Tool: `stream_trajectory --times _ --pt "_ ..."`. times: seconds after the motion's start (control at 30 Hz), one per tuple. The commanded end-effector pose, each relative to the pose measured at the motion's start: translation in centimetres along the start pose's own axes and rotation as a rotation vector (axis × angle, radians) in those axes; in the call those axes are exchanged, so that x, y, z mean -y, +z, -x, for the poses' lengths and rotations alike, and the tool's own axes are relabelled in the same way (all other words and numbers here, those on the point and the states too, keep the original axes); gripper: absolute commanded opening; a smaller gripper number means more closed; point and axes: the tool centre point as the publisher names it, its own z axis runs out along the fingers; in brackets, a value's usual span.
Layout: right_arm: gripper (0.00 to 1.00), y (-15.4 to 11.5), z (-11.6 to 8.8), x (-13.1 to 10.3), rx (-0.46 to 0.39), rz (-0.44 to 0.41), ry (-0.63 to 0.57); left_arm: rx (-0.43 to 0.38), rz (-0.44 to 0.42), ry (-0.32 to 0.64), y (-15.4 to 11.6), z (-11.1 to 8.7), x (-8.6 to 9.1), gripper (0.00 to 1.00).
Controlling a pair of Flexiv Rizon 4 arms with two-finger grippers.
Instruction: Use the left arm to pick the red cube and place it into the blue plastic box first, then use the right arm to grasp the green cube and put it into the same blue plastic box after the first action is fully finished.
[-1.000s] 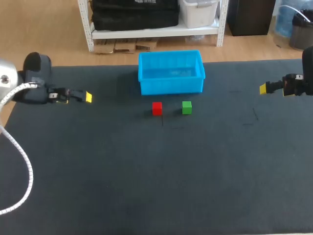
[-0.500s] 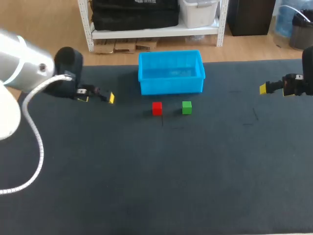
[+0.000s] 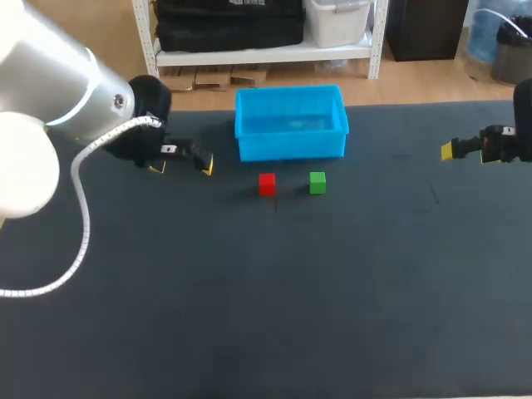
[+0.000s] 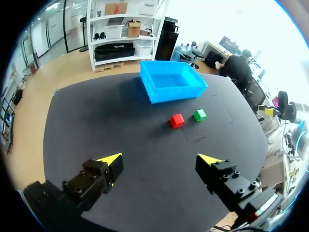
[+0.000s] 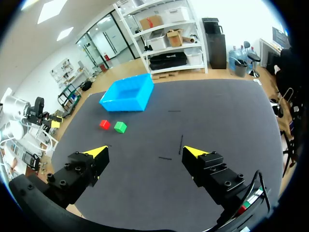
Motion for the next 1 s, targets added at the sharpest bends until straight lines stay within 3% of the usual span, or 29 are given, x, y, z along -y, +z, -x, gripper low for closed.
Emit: stream_trajectory --times 0.03,0.4,0.47,0.57,0.83,1.0 --pt "1.00 0.0 0.0 0.1 0.000 0.002 -0.001 -0.002 0.051 -0.003 0.1 0.1 0.2 1.00" --pt "1.00 0.0 0.0 0.1 0.000 0.002 -0.001 -0.002 0.051 -0.003 0.1 0.1 0.2 1.00" --pt "1.00 0.0 0.0 0.1 0.000 0.002 -0.001 -0.051 0.062 -0.011 0.7 0.0 1.1 1.00" --pt "1.00 0.0 0.0 0.1 0.000 0.002 -0.001 -0.128 0.012 -0.035 1.3 0.2 2.2 1.00" --pt "1.00 0.0 0.0 0.1 0.000 0.002 -0.001 -0.182 0.102 -0.040 2.5 1.0 4.8 1.00" --pt "1.00 0.0 0.0 0.1 0.000 0.002 -0.001 -0.209 0.174 -0.062 3.3 1.8 5.5 1.00"
